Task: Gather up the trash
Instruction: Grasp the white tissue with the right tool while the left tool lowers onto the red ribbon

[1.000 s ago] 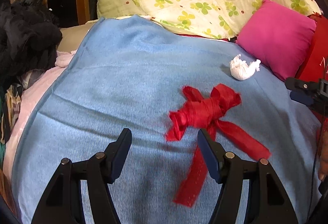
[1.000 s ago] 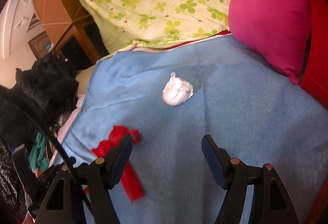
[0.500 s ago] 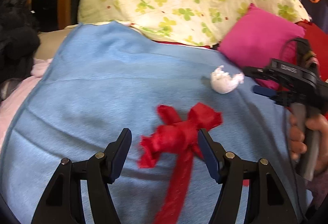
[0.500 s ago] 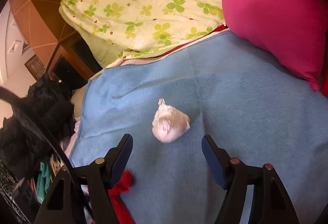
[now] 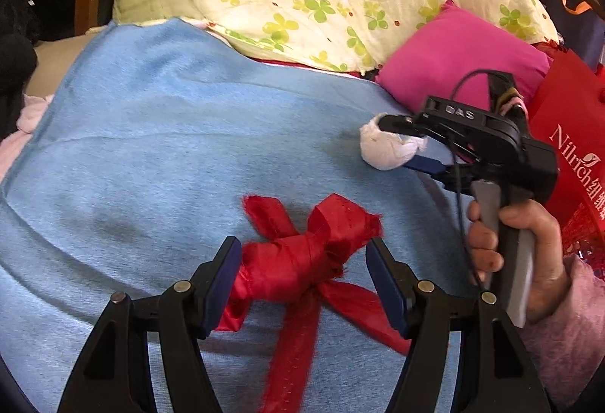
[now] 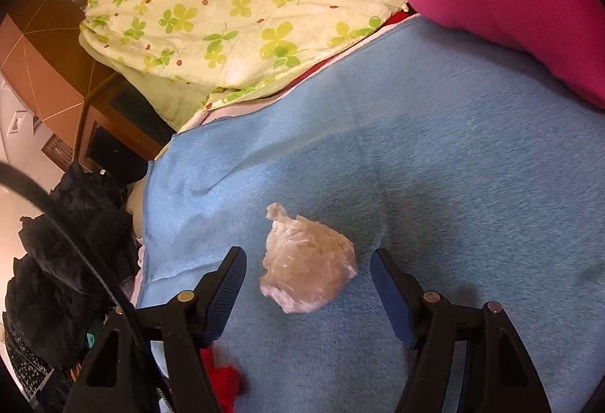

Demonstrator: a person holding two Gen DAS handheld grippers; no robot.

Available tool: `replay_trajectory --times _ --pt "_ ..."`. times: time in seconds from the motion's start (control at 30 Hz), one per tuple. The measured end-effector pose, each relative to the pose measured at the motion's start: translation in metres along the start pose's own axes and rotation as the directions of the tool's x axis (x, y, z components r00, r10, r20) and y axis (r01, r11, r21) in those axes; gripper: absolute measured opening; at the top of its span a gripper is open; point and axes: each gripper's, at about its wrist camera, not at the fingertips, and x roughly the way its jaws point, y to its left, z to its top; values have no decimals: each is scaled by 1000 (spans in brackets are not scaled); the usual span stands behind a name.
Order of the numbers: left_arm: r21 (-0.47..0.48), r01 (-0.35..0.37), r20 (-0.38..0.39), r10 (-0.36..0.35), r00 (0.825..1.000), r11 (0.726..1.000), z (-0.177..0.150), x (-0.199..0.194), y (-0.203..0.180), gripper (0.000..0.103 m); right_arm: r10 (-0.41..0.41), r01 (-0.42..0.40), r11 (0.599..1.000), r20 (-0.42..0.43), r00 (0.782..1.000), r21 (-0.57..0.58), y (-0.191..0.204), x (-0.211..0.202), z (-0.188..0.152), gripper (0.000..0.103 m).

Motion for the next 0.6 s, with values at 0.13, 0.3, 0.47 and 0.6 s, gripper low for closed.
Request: replay_trajectory --times 0.13,0.3,0.47,0.6 --pt "13 -3 -13 3 1000 1000 -2 2 -2 69 9 -9 1000 -1 1000 1 4 9 1 60" --pt "0 9 -20 -9 1000 1000 -2 2 1 69 -28 28 998 1 1000 -52 9 16 -3 36" --pt "-6 43 -22 -43 999 999 -2 0 1 69 -34 36 994 19 999 -106 18 4 -5 33" --pt "-8 78 -35 -78 996 997 -3 -1 -1 69 -45 54 985 54 998 -166 30 -14 -8 33"
